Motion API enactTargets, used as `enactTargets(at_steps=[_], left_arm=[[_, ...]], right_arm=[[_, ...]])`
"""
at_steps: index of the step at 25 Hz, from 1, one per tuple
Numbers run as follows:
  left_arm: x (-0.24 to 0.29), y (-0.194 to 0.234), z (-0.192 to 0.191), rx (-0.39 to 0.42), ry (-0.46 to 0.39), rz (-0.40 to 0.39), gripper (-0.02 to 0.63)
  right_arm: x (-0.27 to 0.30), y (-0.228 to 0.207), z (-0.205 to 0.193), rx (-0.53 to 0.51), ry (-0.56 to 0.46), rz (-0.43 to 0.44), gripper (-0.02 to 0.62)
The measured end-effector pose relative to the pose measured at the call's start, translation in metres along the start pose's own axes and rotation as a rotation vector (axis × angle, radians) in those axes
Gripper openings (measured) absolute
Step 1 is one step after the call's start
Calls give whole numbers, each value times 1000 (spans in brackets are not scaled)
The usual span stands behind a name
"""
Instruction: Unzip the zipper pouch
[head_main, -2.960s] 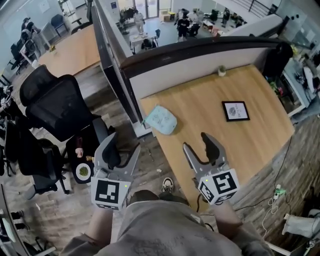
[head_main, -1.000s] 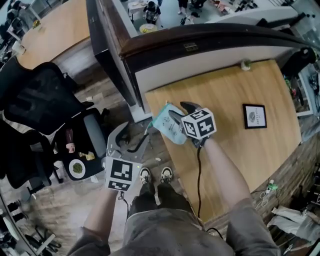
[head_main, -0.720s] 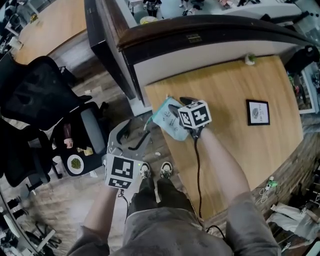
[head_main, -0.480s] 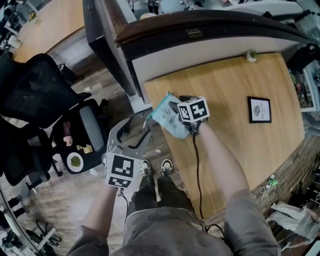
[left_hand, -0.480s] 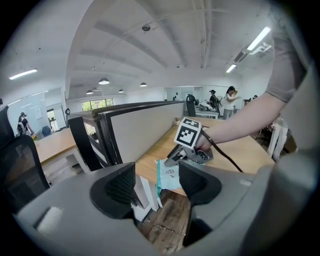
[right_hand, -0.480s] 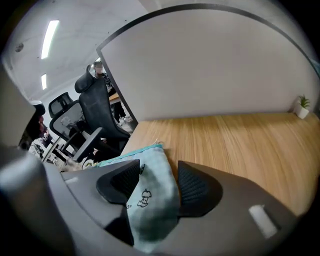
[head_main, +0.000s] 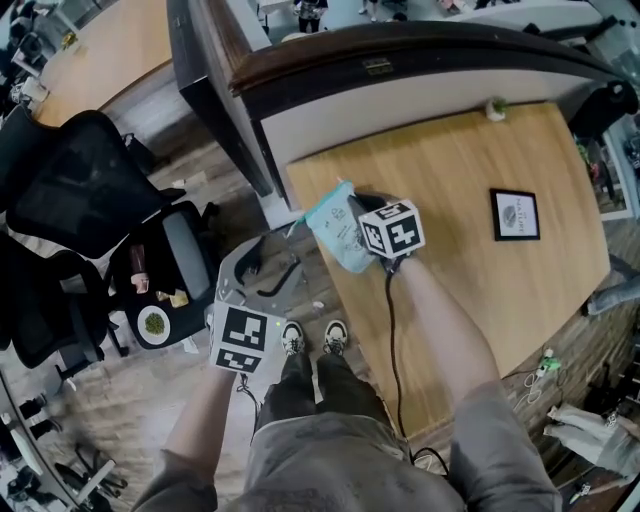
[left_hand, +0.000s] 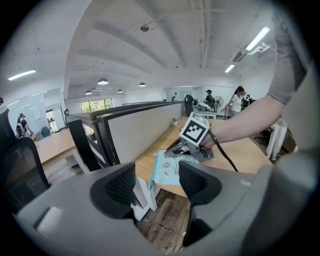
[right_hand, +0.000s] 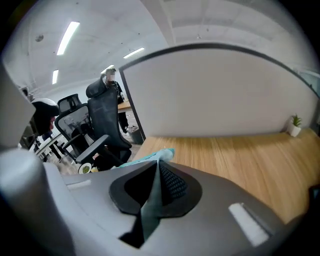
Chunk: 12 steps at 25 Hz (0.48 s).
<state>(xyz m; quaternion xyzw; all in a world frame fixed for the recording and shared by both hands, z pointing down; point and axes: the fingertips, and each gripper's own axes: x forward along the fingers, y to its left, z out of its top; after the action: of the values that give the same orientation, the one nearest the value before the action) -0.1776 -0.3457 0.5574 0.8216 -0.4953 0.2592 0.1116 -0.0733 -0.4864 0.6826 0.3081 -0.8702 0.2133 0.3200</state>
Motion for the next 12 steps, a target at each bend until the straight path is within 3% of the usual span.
enactTargets(at_steps=[12], left_arm=[[-50,-9,68,83,-129,22,273]], right_arm=[[-183,64,81,-362,-393,-128,15]])
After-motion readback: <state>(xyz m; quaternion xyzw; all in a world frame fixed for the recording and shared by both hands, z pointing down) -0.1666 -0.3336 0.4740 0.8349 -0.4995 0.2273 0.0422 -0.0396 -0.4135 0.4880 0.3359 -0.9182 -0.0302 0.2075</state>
